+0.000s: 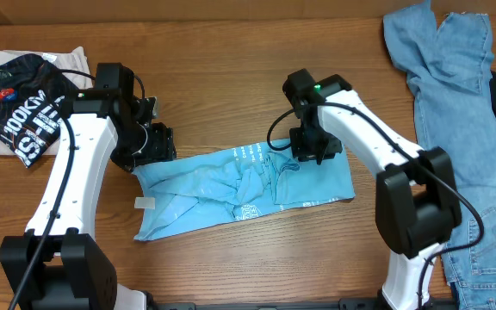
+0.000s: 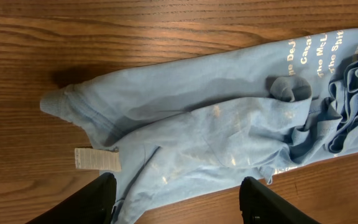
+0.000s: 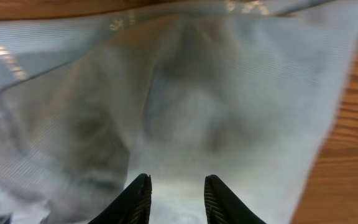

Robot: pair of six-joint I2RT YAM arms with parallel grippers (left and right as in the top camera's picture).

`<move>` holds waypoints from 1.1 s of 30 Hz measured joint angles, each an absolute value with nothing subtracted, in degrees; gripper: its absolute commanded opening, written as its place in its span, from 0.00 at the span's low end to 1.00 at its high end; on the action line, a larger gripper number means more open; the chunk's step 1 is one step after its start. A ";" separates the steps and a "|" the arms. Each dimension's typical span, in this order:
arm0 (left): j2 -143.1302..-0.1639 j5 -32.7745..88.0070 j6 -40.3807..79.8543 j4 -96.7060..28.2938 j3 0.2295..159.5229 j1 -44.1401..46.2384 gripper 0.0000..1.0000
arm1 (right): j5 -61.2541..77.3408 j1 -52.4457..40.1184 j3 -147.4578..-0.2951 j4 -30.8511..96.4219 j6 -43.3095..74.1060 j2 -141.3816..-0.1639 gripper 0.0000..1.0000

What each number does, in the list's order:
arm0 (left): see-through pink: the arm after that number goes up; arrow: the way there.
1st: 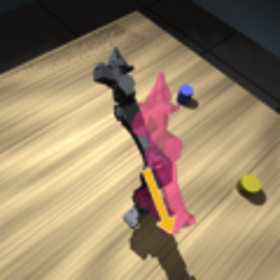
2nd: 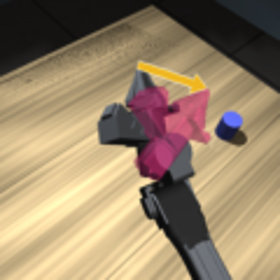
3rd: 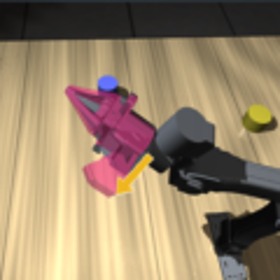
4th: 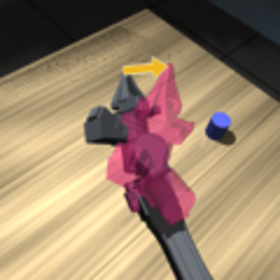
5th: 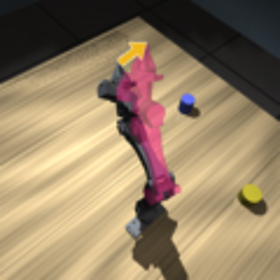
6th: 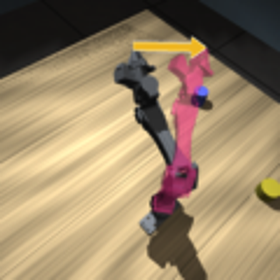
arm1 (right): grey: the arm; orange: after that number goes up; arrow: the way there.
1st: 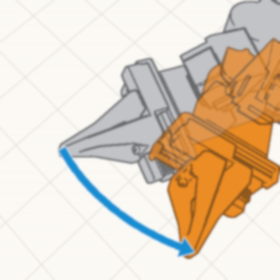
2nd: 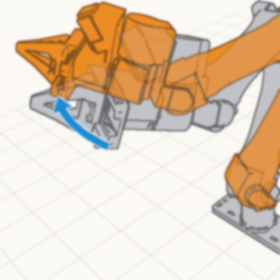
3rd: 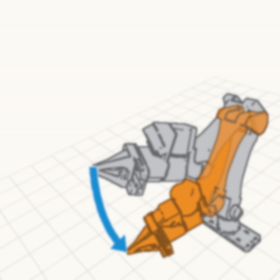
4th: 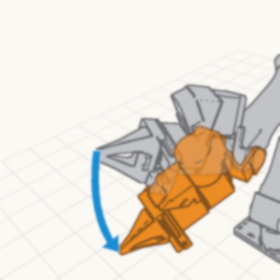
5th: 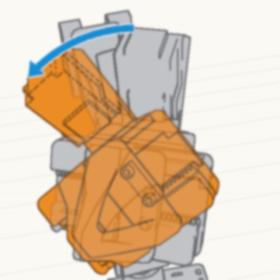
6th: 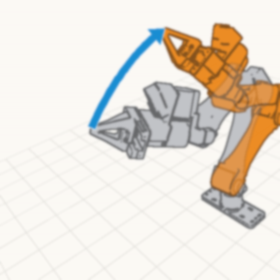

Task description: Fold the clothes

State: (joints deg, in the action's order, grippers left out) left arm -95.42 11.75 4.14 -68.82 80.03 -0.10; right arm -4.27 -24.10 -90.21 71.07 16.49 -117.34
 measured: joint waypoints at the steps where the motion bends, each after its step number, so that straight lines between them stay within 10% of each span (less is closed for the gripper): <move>1: -95.42 11.75 4.14 -68.82 80.03 -0.12 0.67 | -4.25 -24.10 -90.21 71.02 16.53 -118.15 0.32; 33: -95.42 10.72 4.62 -70.59 80.05 -0.16 0.80 | 4.16 -23.94 -102.52 71.88 7.70 -113.08 0.35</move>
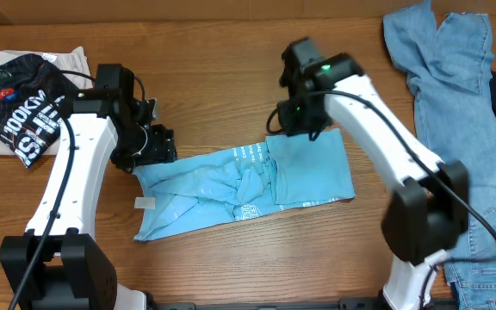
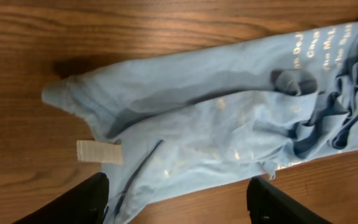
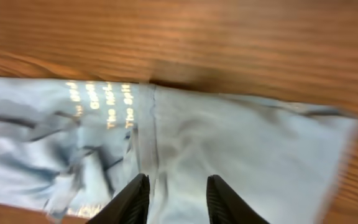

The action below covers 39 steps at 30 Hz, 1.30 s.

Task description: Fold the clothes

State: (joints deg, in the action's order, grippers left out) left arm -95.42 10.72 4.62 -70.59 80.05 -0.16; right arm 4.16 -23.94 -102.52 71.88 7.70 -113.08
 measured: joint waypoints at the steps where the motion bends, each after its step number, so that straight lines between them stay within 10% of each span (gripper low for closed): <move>1: -95.42 10.02 5.37 -71.18 80.05 -0.38 0.84 | 3.40 -23.79 -103.11 72.90 7.68 -111.28 0.35; 30: -95.90 14.96 6.20 -44.05 51.13 -10.11 0.91 | -0.34 -15.79 -104.14 80.55 9.91 -106.72 0.35; 39: -99.55 18.76 5.87 -43.03 52.80 -10.66 0.51 | -0.34 -15.79 -104.14 80.58 10.31 -106.72 0.35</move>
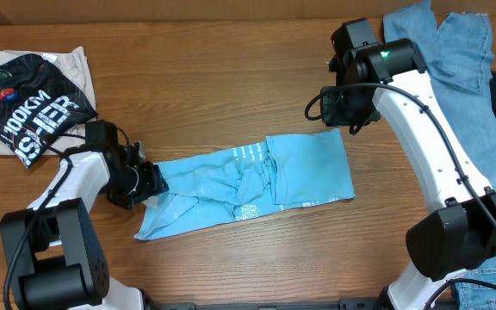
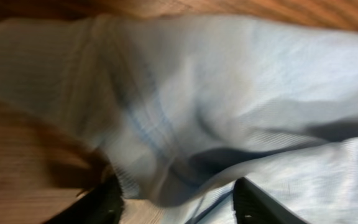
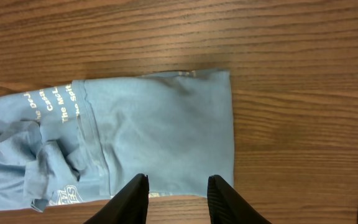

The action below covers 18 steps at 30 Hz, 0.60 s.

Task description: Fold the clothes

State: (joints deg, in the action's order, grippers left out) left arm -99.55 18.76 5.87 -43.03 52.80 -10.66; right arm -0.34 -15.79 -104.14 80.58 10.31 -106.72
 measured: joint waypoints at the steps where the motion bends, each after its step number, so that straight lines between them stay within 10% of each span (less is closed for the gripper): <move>1: -99.79 19.70 5.91 -42.78 52.88 -10.66 0.48 | -0.30 -15.79 -104.14 80.60 10.26 -106.72 0.35; 9: -101.69 25.17 5.50 -40.88 52.53 -10.61 0.08 | -0.25 -15.79 -104.12 80.82 10.28 -106.72 0.35; 18: -102.35 21.19 5.41 -50.57 57.74 -13.69 0.04 | -0.25 -15.53 -104.12 81.54 10.28 -106.72 0.34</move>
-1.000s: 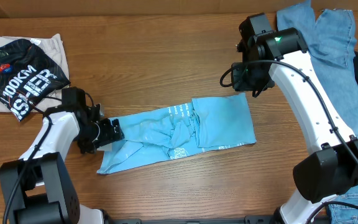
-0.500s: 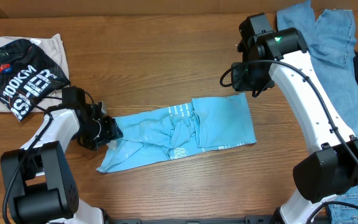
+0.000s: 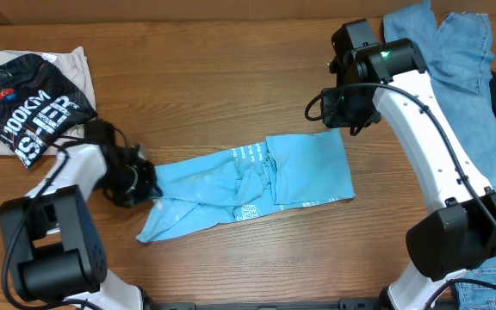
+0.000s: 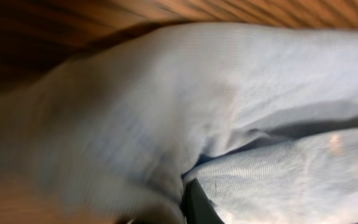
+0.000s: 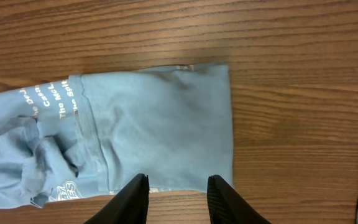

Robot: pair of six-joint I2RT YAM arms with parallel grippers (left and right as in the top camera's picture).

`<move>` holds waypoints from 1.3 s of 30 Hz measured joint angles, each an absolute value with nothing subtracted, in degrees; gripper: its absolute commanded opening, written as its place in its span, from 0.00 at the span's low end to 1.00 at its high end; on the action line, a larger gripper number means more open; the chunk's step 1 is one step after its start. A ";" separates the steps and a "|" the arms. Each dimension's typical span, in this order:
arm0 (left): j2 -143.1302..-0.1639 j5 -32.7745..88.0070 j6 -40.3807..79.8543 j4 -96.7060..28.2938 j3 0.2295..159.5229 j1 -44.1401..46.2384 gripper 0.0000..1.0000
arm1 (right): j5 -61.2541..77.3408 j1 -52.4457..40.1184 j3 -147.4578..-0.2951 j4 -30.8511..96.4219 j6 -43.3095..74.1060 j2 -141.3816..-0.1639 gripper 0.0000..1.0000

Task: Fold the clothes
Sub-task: 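Grasp the strip's left end with the left gripper and fold it rightward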

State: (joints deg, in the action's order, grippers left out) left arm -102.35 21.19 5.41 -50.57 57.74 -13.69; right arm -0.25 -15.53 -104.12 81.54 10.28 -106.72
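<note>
A light blue shirt (image 3: 248,185) lies crumpled across the middle of the wooden table, its right part folded flat. My left gripper (image 3: 138,185) sits low at the shirt's left end. In the left wrist view blurred blue cloth (image 4: 260,93) fills the frame and bunches against one dark finger (image 4: 197,202), so the gripper is shut on it. My right gripper (image 3: 344,110) hangs open and empty above the shirt's back right corner. The right wrist view looks down on the flat right part (image 5: 154,130) between the spread fingers (image 5: 135,199).
A black printed garment (image 3: 24,112) on a beige cloth lies at the back left. Blue jeans (image 3: 455,77) run down the right side beside a dark garment at the table's right edge.
My left gripper was open around the shirt's left end and is now shut on the cloth there. The right arm has hardly moved and stays open.
At first my right gripper pressed low on the shirt's right part while the left hung open above the left end. Then the right had lifted off. Later it stood high at the back right, with the left down at the left end, now shut.
</note>
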 measured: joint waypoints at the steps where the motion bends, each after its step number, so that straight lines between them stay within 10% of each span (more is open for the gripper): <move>1: -102.35 20.80 5.41 -51.68 59.24 -14.85 0.04 | -0.23 -15.22 -104.12 81.54 10.28 -106.72 0.34; 39: -102.35 5.08 4.27 -73.38 99.66 -31.97 0.08 | 1.98 -7.70 -99.55 80.20 9.37 -106.74 0.37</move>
